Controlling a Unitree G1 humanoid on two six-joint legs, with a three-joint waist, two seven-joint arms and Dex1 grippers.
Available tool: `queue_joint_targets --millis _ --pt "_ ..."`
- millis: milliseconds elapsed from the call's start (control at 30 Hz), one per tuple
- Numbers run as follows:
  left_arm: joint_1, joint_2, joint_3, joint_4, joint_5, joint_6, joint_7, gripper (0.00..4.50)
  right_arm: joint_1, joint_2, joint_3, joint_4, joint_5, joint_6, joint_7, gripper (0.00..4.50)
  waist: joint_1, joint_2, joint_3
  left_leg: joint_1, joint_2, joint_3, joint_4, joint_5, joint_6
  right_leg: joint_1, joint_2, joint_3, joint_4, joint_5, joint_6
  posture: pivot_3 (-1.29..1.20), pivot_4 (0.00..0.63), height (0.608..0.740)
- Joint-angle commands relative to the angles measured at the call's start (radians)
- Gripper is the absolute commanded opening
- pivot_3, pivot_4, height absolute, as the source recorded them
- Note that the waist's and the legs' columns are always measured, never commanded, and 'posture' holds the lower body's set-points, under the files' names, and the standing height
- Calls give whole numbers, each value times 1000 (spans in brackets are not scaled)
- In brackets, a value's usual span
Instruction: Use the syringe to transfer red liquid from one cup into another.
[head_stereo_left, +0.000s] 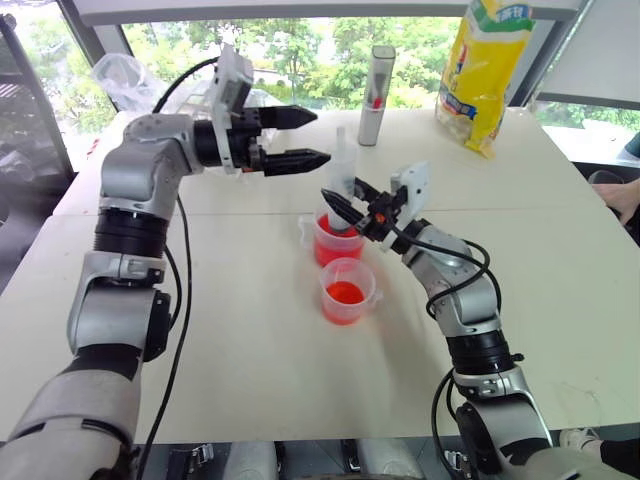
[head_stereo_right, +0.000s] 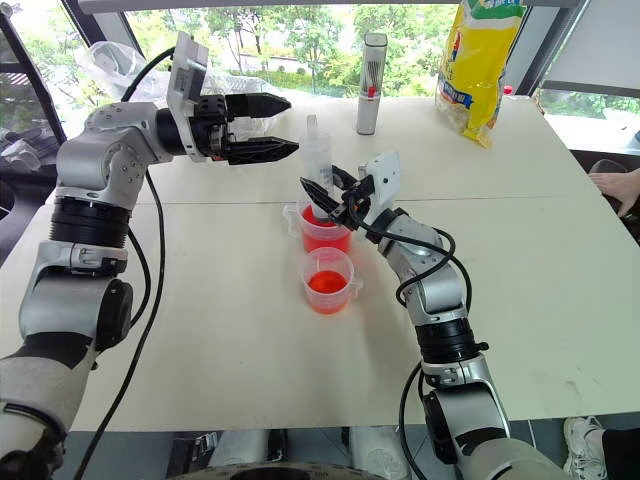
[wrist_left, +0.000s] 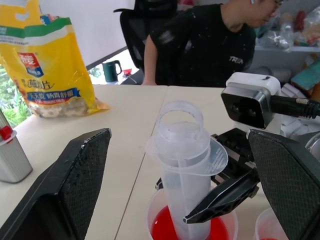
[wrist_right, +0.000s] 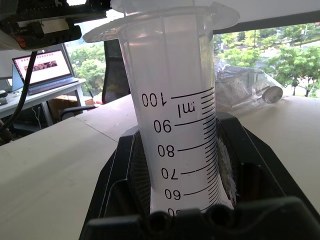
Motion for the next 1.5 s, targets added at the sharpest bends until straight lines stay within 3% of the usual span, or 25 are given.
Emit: queue_joint_targets --millis 33,733,1133,1233,1400,1500 --pt "-45 19 20 10 13 -27 -9 4500 -14 -6 -3 -58 7 -11 3 1437 0 0 0 0 0 0 0 0 0 0 0 0 0 0 0 0 150 740" --pt "-125 -48 19 210 96 -174 24 4500 5 -31 17 -102 20 12 49 1437 1 0 0 0 0 0 0 0 0 0 0 0 1 0 0 0 150 740" --pt "-186 -121 13 329 114 -191 -51 4500 19 -35 29 -117 12 14 64 1437 -1 0 0 0 -1 0 0 0 0 0 1 0 1 0 0 0 150 740" --pt "-185 -132 10 337 113 -175 -81 3613 19 -36 29 -116 10 13 63 1437 1 0 0 0 -1 0 0 0 0 0 1 0 1 0 0 0 150 740" --pt "-178 -142 13 332 108 -146 -114 1175 15 -37 28 -100 5 4 63 1437 0 0 0 0 -1 0 0 0 0 0 1 0 1 0 0 0 150 740" --pt "-172 -144 16 324 107 -134 -125 38 12 -36 27 -86 0 -2 62 1437 -1 0 0 0 -1 0 0 0 0 0 1 0 1 0 0 0 150 740"
